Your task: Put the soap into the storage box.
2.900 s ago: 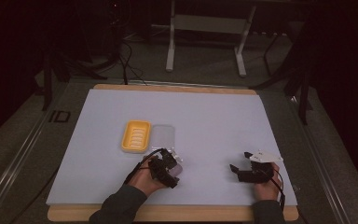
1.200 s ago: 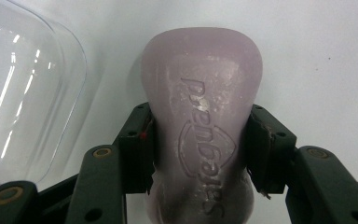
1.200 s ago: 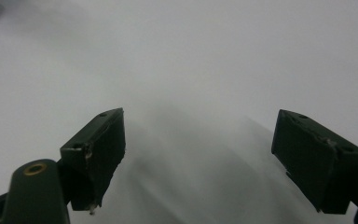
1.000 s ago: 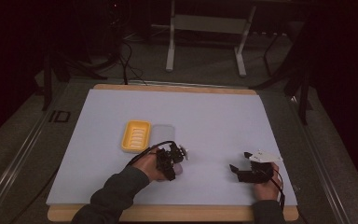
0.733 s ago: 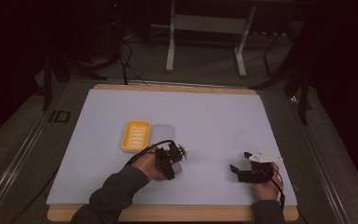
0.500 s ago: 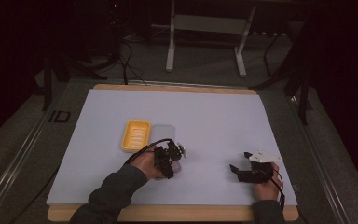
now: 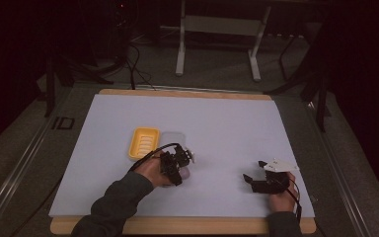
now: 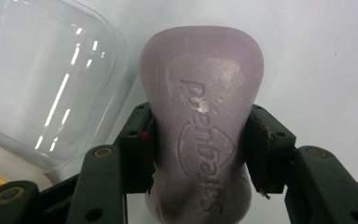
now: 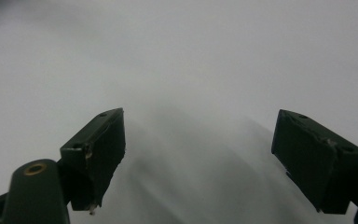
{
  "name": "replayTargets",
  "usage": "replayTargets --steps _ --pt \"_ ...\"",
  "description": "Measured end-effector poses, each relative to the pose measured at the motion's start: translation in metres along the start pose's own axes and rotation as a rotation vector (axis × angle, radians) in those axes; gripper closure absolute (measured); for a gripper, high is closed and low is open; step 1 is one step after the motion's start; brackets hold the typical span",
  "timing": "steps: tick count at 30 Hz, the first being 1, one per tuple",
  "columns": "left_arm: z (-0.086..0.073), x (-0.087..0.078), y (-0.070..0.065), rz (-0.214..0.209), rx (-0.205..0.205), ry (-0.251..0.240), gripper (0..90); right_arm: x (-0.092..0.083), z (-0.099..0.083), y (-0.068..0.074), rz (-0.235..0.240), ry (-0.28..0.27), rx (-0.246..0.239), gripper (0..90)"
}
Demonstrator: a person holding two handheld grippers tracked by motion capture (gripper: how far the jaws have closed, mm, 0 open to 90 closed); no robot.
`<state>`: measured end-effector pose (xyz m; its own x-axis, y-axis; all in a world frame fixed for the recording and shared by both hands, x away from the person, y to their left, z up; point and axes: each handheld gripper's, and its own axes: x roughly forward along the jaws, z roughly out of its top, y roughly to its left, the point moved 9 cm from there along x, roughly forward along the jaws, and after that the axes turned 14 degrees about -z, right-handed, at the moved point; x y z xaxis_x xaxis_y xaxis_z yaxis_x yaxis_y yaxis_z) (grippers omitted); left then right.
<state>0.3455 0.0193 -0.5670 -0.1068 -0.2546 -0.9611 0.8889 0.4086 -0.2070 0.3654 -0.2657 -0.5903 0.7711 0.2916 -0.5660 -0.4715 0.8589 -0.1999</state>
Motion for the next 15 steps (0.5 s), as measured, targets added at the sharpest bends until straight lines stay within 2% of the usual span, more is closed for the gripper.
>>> replayTargets --steps 15 --pt "0.002 -0.012 0.004 0.008 -0.006 -0.023 49.9 0.0 0.0 0.0 0.0 0.0 0.0 17.1"
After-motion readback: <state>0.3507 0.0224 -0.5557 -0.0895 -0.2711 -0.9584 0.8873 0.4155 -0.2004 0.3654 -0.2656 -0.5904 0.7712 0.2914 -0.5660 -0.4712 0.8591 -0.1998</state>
